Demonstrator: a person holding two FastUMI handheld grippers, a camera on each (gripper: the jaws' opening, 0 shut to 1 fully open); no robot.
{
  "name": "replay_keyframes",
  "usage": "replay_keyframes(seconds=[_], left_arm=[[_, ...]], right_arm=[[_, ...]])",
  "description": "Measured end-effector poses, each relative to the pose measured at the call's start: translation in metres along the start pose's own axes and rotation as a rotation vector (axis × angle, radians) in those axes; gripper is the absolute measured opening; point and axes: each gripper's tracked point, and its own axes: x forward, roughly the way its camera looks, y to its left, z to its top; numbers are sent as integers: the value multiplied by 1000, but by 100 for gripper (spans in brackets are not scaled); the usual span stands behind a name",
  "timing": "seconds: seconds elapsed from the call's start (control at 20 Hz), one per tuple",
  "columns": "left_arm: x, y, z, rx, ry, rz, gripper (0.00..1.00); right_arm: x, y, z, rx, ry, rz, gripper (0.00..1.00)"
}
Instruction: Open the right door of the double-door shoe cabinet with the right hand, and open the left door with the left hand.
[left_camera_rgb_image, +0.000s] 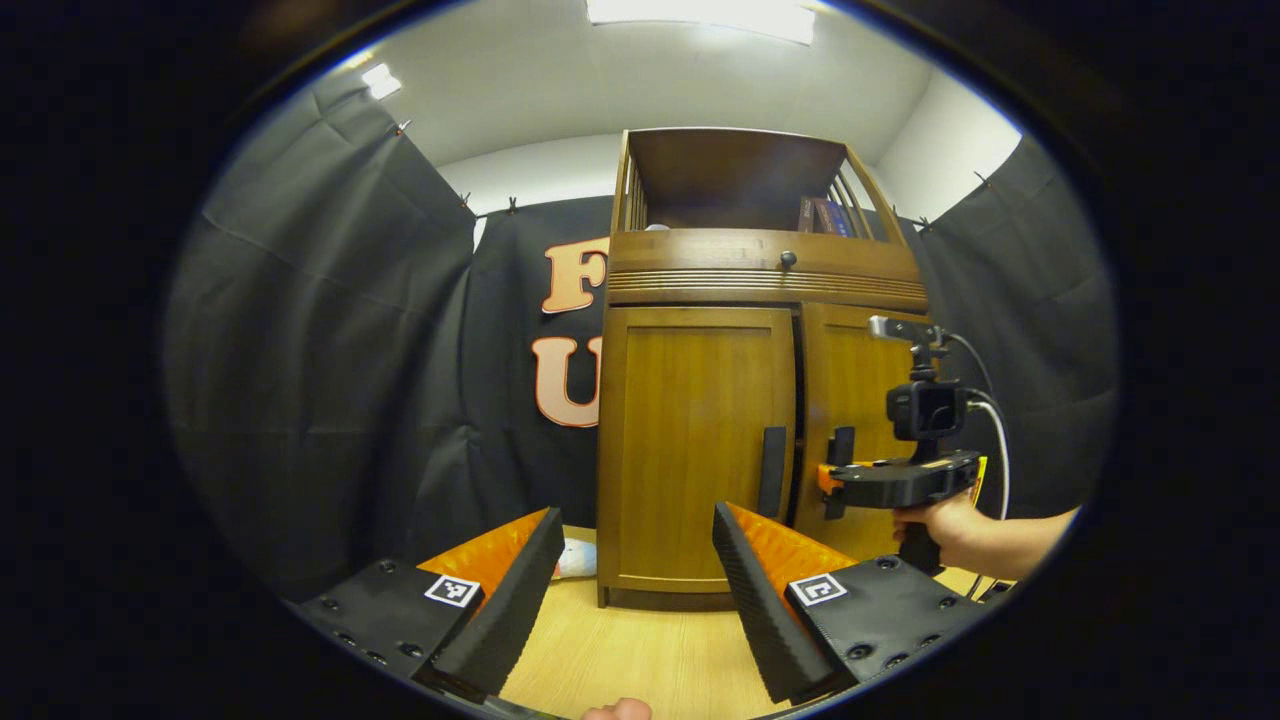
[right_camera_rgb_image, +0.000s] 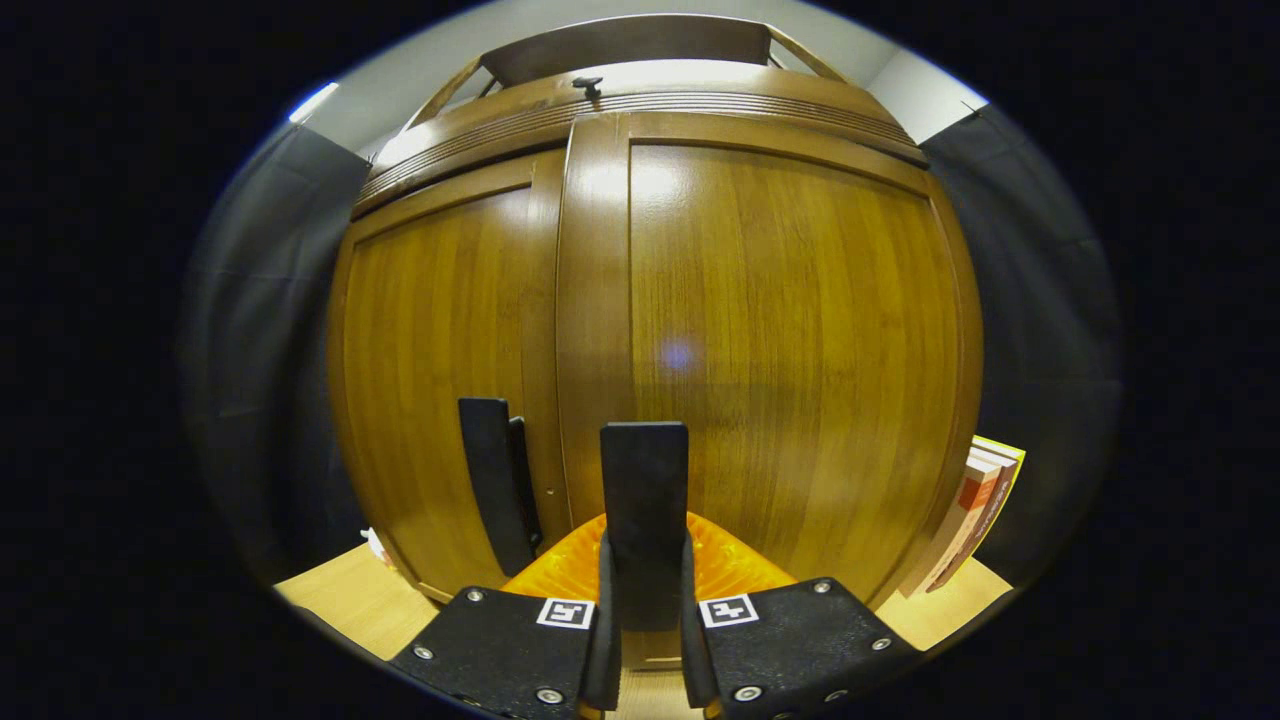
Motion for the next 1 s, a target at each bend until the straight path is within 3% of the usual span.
replay_keyframes(seconds=[0.05,0.2,0.25,0.4,0.55,0.75,1.0], left_arm=[[-1,0,0,-5,1,2,92],[-2,-7,2,-26,7,4,96],[-2,-11,3,-26,4,1,93],[-1,-26,5,-18,-7,-2,97],[4,-41,5,-21,-7,-5,92],[11,-58,5,-24,-17,4,93],[20,-77,-3,-17,3,9,92]], right_arm=[[-12,-3,0,11,-5,6,24],[-45,-12,0,23,-2,27,24],[-57,-16,0,23,2,39,19],[-88,-30,-2,29,21,83,24],[-113,-48,-3,38,36,108,19],[-146,-84,-6,21,45,69,26],[-170,-145,-5,21,30,-9,24]])
